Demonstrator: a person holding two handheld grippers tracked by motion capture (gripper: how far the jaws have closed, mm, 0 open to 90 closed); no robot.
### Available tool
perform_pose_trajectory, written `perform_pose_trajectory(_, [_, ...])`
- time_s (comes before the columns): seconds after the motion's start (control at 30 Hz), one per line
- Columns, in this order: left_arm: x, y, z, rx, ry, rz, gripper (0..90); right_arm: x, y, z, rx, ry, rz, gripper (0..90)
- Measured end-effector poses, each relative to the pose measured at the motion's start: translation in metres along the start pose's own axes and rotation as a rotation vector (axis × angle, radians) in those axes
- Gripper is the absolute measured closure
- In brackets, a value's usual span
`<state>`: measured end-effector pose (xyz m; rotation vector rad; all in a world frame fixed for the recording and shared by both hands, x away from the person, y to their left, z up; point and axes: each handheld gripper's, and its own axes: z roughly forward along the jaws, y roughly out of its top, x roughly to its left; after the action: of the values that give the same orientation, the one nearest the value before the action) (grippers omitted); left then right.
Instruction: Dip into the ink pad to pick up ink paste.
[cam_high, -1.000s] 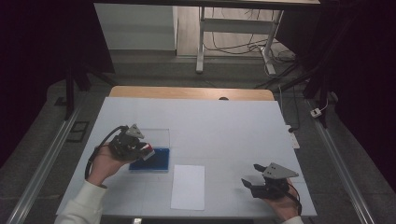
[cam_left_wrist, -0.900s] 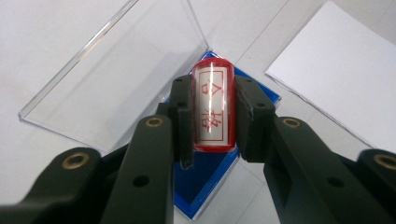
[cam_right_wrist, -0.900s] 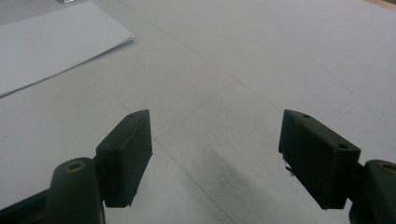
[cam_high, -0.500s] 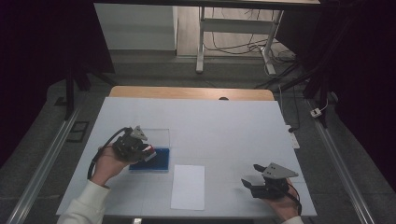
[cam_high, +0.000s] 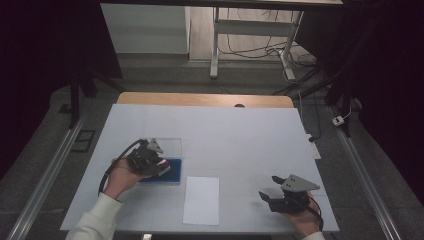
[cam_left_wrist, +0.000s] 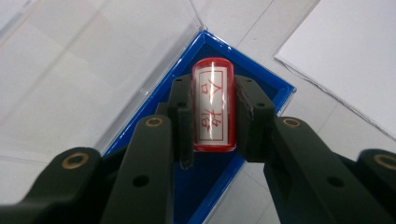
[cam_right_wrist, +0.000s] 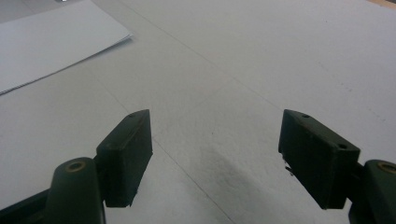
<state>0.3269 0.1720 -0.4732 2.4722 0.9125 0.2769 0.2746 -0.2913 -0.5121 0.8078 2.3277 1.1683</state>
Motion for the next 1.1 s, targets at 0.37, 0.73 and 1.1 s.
perform_pose_trajectory(0.37, [0.002, -0.002, 0.007, 0.016, -0.008, -0.007, 70.7, 0.0, -0.001, 0.0, 0.003, 0.003, 0.001, 25.5])
perform_pose_trajectory(0.73, [0.003, -0.002, 0.008, 0.019, -0.013, -0.021, 70.8, 0.0, 0.0, 0.0, 0.005, 0.001, 0.002, 25.6])
perform_pose_trajectory(1.1, [-0.002, 0.002, 0.012, 0.055, 0.018, -0.013, 71.0, 0.001, 0.0, 0.001, 0.005, 0.004, -0.004, 25.6])
